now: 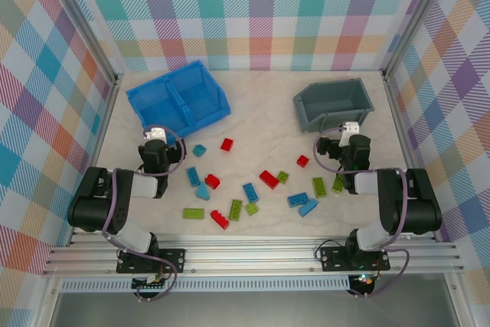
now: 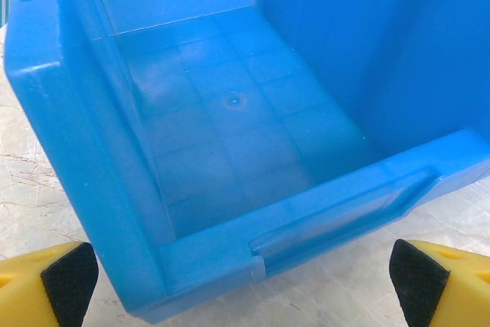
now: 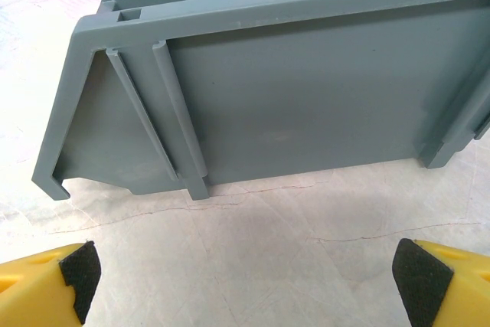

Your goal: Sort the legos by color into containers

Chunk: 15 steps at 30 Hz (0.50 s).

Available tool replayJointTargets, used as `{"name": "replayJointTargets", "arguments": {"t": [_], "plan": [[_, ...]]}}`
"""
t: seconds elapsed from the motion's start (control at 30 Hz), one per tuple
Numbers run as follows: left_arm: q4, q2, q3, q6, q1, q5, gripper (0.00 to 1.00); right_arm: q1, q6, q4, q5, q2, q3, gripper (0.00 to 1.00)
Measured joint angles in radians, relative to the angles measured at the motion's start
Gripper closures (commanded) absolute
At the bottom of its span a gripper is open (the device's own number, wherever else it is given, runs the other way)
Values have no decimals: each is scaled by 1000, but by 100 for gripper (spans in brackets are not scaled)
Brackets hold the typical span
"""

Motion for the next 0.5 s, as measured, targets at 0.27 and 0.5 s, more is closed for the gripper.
{"name": "replayJointTargets", "arguments": {"t": [0.27,0.5], "plan": [[0,0,0,0,0,0,0,0,0,0,0,0,0,0],[-374,-308,100,-11,-71,-66,0,0,30,-360,61,-253,123,0]]}}
